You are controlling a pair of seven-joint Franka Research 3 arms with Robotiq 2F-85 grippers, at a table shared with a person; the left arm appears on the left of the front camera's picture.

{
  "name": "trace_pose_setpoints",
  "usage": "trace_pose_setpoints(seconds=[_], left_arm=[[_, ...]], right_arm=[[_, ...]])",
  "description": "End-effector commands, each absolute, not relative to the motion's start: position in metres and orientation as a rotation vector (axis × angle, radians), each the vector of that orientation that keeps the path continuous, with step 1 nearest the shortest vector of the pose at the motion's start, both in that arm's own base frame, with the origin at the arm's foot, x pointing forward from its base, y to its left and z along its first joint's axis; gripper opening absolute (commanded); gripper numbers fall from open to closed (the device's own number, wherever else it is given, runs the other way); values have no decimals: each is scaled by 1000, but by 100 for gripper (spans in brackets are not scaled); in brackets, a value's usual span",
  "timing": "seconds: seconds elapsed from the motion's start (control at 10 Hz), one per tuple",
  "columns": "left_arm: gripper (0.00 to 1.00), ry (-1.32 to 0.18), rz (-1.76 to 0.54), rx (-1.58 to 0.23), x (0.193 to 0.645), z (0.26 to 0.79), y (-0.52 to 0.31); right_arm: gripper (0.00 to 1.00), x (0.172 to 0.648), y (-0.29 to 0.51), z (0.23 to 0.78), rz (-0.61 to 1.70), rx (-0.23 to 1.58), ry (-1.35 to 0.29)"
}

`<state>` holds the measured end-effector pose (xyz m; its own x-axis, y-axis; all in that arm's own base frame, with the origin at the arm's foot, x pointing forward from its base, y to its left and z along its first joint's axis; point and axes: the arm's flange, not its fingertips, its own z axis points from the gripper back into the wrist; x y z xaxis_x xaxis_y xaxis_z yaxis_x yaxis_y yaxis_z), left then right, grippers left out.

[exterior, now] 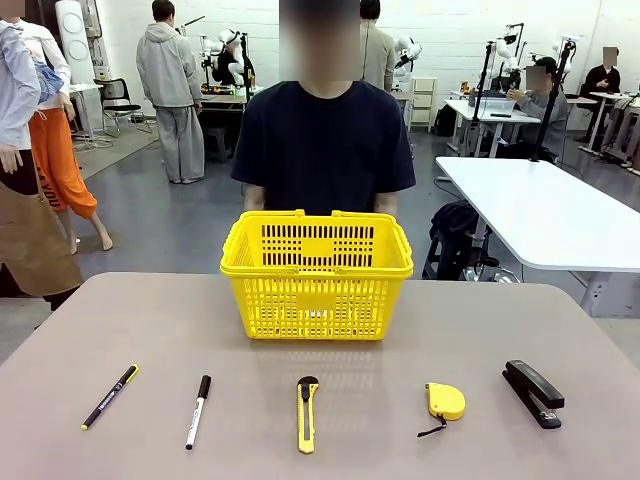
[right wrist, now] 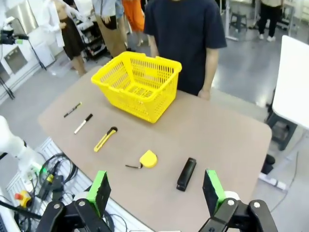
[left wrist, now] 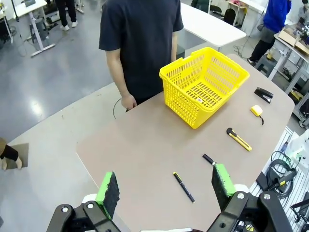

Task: Place the items the person wants into the basket.
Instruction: Pick up the item the person points to and place it in the Market Basket.

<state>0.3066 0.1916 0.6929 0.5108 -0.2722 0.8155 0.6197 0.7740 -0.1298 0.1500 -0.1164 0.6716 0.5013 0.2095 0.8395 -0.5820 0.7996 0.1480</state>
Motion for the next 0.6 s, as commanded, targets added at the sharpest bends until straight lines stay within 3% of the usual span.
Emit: trace_pose_setpoints(seconds=[0.0,0.5], left_arm=[[100,-832,-569,-438,308,689,186],[100,-883,-558,-439,307,693,192]], right_arm=[[100,160,-118,673,498,462,-905],[100,152,-116,670,500,450,-921]])
